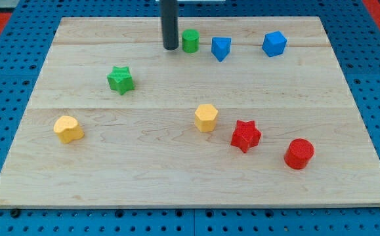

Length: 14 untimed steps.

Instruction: Move the blue cube diagonally to the bottom right of the blue triangle

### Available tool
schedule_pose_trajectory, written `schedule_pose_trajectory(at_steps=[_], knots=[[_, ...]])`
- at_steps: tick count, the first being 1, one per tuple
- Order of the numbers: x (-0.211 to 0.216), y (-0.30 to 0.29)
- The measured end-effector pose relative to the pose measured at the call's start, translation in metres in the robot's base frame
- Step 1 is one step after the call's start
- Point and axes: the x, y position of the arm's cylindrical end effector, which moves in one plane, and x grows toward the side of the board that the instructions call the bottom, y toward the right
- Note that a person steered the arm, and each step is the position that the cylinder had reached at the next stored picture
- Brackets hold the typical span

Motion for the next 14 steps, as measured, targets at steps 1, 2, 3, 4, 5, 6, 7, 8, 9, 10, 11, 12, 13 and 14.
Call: schedule_pose_trajectory(at_steps=[1, 2, 3, 4, 5, 6, 7, 8, 9, 10, 11, 12, 13, 14], knots=[[-0.026, -0.014], [-0.060, 0.011], [-0.073, 0.059], [-0.068, 0.108], [-0.055, 0.131], [-0.055, 0.144], [-0.055, 0.214], [-0.013, 0.199], [-0.007, 0.207], [-0.029, 0.228], [-0.049, 0.248], [-0.017, 0.250], [0.015, 0.243], [0.029, 0.239]])
